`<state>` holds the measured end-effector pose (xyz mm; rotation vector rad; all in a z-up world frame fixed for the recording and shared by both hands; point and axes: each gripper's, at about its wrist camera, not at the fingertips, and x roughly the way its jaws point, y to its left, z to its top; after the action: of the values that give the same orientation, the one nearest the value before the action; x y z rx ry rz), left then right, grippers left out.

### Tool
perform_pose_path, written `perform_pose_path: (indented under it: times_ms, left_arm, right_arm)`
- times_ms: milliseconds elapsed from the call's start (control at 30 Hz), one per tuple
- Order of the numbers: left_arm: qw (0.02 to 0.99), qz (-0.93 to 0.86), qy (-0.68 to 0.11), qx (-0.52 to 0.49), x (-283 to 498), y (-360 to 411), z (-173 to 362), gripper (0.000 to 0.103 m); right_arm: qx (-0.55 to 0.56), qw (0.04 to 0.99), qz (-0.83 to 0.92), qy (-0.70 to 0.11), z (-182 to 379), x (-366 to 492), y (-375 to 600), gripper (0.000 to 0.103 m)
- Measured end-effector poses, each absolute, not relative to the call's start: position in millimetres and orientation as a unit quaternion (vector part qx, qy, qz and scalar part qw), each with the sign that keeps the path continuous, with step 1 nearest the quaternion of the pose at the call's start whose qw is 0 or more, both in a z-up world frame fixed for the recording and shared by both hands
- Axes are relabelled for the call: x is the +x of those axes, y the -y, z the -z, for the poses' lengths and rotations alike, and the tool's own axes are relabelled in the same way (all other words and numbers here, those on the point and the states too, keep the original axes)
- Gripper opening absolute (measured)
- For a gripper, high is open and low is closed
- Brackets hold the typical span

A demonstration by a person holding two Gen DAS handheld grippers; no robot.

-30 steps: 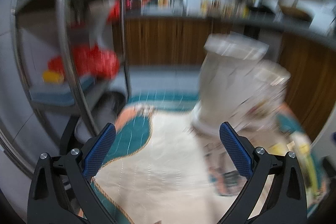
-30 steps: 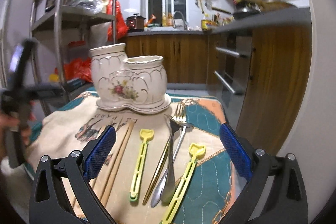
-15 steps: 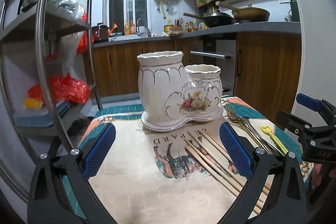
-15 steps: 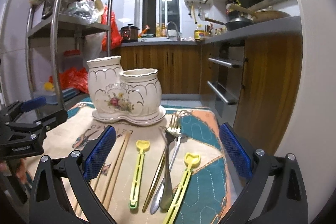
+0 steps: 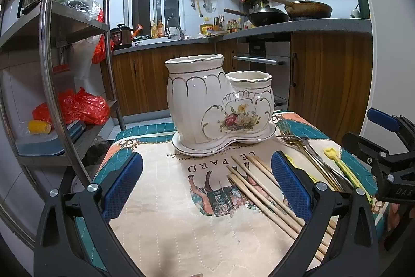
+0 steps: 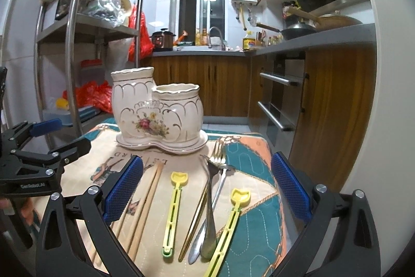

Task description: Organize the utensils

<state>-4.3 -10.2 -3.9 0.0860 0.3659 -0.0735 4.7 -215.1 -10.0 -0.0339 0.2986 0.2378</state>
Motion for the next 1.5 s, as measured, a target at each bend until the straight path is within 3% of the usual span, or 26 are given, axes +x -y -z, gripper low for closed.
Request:
perform_pose_path:
  times_ms: [1500]
  left_arm:
    - [0.982,0.035,-0.182,0.04,-4.3,6.1,2.6,0.098]
  right_arm:
    - [-0.021,0.981,-0.118,-0.152,13.5,5.8,213.5,0.098]
